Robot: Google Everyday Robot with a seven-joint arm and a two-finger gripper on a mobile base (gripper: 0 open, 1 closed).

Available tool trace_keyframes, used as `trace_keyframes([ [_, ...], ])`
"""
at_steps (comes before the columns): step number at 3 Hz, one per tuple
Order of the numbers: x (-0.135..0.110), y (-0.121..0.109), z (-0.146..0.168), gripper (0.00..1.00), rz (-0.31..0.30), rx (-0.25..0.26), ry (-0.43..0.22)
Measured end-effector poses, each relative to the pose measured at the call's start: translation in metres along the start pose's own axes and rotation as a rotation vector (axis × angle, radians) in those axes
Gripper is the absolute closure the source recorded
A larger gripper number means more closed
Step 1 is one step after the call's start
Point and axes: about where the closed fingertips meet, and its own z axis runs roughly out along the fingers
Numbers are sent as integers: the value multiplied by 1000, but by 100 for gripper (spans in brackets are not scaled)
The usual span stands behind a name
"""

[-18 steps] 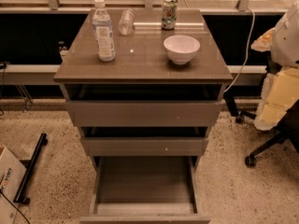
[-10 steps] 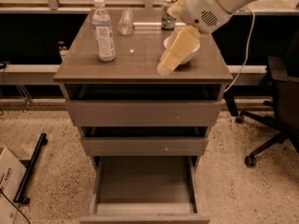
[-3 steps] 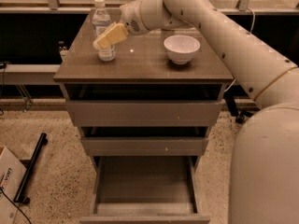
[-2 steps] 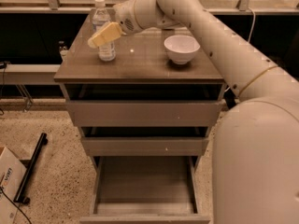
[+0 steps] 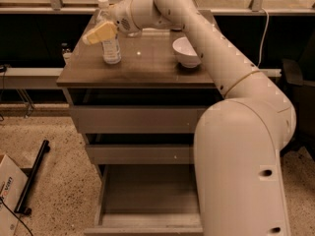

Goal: Place blue plastic bottle into bottom drawer

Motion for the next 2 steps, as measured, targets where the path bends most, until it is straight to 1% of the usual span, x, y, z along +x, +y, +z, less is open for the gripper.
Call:
trace_keyframes([
  [1,-3,4,3,41,-11,-16,-18],
  [2,-10,20,-12,65,-47,-48,-35],
])
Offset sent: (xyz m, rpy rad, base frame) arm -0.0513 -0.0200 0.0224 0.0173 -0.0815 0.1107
